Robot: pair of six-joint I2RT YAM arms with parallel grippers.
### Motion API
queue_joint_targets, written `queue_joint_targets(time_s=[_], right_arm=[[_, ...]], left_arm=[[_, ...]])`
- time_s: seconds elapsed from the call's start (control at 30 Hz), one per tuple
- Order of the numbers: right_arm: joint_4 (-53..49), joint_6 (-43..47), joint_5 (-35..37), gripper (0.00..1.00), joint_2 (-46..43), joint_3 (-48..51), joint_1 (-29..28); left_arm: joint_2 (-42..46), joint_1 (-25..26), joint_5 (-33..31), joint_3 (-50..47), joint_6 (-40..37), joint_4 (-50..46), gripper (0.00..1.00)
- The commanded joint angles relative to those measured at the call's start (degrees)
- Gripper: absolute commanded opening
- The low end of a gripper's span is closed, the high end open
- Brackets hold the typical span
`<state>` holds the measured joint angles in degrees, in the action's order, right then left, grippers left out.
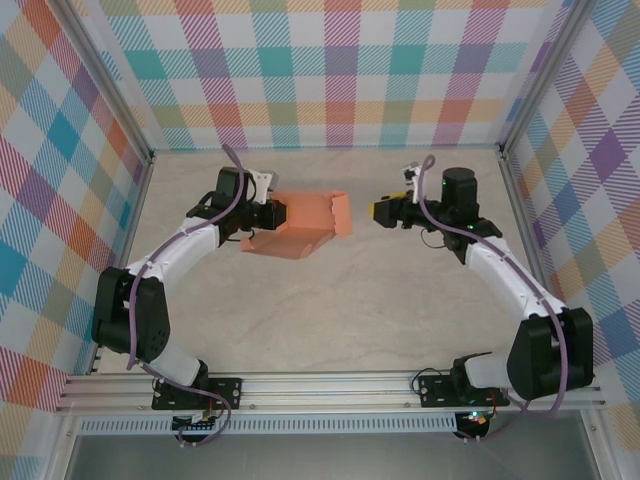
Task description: Fold the paper box
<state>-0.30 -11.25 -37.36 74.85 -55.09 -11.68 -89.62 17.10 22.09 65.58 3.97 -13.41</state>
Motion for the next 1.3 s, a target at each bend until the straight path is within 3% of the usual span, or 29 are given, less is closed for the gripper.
queue_joint_targets(time_s=[0.0,0.27,0.63,1.27], right_arm=[[3.8,-2.5,3.0,0.67,0.2,0.8,2.2],[-5.6,12.1,-9.5,0.64,7.2,-4.4,-1.0],[-9.0,16.3,-21.3,0.67,12.7,-9.9,-5.6],[-6.6,13.1,-19.1,0.62,17.5,-12.9,-10.8]], left_arm=[[2.3,-0.5,2.4,1.3,-1.9,1.2,0.00],[2.3,-0.5,4.7,1.8,-3.2,1.4,0.00],[1.6,-0.5,5.0,2.3,-2.2,1.5,0.00],[1.5,-0.5,4.5,2.4,-1.8,1.5,0.00]])
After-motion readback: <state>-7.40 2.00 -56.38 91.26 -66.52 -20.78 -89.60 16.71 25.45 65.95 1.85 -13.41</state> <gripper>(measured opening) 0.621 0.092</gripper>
